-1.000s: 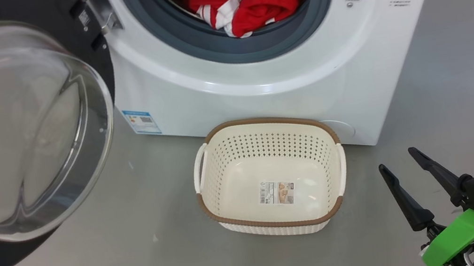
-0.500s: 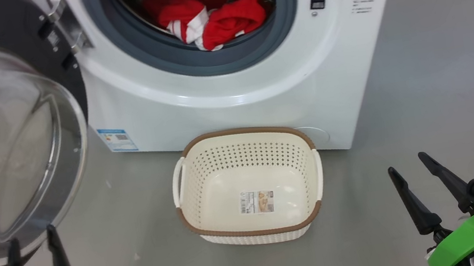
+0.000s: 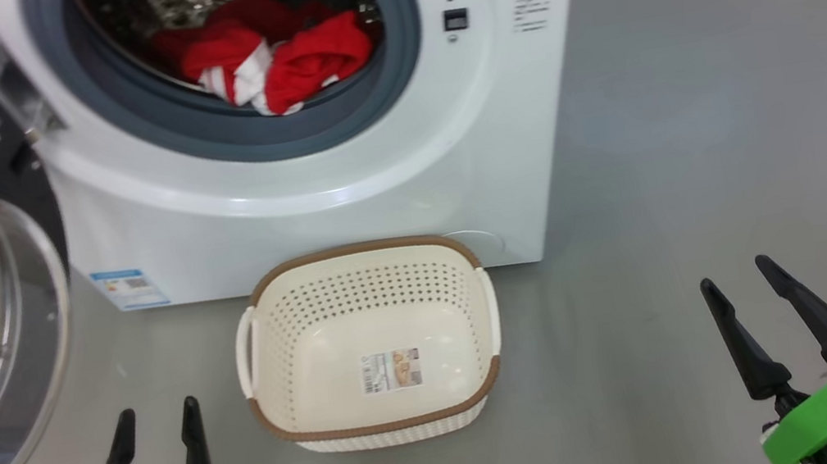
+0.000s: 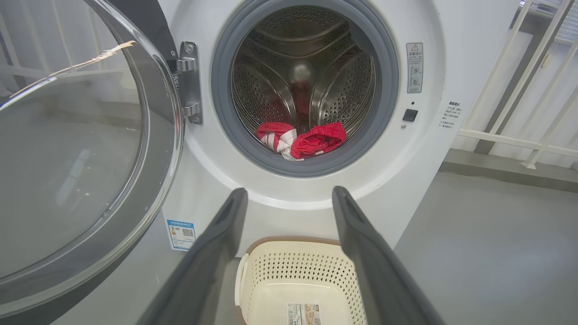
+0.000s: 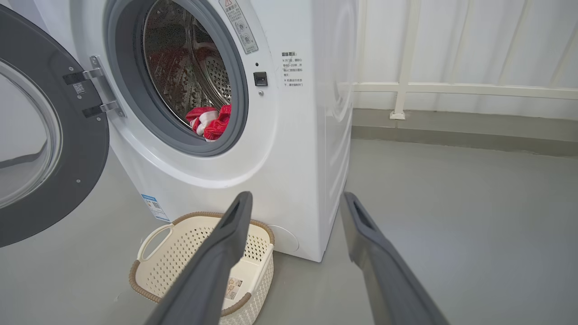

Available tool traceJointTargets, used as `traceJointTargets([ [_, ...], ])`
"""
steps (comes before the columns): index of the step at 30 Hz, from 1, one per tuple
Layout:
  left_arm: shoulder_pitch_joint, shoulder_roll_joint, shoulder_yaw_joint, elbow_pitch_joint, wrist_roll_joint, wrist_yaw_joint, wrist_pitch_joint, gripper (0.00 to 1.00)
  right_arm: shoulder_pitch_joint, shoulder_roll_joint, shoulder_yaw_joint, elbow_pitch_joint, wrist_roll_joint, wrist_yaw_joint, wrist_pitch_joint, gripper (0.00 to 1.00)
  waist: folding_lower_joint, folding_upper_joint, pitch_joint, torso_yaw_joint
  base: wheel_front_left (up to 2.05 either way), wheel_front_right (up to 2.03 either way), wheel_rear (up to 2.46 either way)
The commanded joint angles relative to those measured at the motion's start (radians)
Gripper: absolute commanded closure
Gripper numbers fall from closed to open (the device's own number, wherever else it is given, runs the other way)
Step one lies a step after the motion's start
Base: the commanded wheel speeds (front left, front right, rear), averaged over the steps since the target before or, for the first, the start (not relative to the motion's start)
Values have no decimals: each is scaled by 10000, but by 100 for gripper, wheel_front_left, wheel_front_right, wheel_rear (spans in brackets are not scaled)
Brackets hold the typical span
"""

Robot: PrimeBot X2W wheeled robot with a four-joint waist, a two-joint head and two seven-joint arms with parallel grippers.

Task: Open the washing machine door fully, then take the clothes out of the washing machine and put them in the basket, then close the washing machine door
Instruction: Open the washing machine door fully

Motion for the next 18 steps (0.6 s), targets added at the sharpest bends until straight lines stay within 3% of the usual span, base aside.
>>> traceJointTargets([
  [1, -26, 259, 214, -293, -89, -53, -49, 0, 86, -109, 84, -262, -92, 62, -65, 0, 0, 0, -29, -349, 0, 0, 0],
  [18, -13, 344, -376, -217, -292, -53, -49, 0, 284, 34, -314, -391, -104, 62, -65, 0, 0, 0, -43, -1360, 0, 0, 0],
])
